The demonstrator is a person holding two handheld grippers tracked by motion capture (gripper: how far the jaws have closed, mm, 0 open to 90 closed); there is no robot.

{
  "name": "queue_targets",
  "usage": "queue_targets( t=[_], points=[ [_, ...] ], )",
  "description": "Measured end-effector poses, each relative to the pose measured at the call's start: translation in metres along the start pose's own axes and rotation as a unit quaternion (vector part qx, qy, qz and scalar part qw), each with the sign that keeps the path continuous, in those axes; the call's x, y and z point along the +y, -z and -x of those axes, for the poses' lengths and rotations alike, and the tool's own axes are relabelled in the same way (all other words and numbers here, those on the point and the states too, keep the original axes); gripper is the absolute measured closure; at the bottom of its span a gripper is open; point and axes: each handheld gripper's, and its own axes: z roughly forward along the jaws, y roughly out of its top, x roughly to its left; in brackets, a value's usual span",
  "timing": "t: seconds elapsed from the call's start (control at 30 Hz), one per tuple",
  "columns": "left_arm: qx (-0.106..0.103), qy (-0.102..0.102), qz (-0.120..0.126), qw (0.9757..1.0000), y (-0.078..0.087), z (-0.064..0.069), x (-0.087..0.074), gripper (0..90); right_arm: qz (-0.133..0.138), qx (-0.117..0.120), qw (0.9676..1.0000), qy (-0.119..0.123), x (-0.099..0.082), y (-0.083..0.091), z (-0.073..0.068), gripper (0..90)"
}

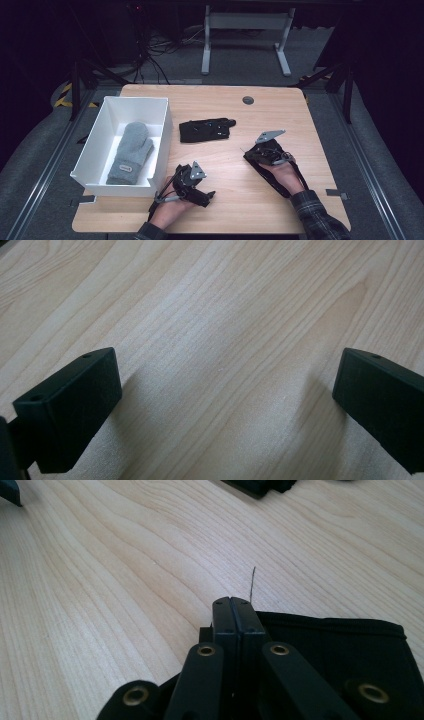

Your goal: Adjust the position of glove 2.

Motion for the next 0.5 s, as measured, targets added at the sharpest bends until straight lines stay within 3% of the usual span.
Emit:
queue_targets(
  t=[0.13,0.5],
  points=[
    [0.000,-0.001,0.000,1.0000,0.000,0.000,0.000,0.0,-0.007,0.012,0.9999,0.010,0.000,0.000,-0.008,90.0],
    [0.000,0.000,0.000,1.0000,0.000,0.000,0.000,0.0,-0.033,0.058,0.9959,0.061,-0.011,0.011,-0.054,90.0]
  ],
)
